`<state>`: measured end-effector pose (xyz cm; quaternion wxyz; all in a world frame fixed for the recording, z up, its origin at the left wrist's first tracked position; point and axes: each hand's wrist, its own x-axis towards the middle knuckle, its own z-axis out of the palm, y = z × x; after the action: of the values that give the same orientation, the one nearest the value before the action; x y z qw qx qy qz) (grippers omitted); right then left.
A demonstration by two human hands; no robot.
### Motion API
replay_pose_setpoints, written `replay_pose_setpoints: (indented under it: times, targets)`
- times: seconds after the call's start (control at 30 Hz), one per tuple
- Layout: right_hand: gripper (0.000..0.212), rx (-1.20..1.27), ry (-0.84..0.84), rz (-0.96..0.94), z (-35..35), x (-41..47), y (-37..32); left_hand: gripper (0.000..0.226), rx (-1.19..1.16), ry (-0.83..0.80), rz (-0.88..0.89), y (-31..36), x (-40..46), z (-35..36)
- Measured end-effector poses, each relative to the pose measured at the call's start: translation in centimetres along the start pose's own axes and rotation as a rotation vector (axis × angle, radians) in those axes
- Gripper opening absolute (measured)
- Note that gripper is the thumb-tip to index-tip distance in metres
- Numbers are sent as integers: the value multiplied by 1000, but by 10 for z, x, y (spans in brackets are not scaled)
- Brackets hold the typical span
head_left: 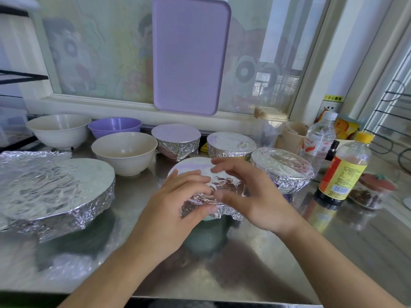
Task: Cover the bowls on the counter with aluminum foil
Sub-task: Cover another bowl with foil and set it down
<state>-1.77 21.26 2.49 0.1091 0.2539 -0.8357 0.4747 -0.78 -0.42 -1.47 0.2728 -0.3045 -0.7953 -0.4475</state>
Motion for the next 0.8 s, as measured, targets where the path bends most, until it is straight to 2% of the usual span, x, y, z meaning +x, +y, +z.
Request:
replay_pose_setpoints:
  times: [0.1, 0.47, 0.8]
  targets:
    - [32, 50, 22, -17, 5, -9, 3, 14, -10, 15, 19, -1, -1, 2]
    - [18, 48, 56, -67, 10, -16, 9, 15, -10, 32, 7, -2, -2, 0]
    - [20, 141, 78, -58, 6, -20, 15, 20, -34, 23, -100, 2, 0, -5]
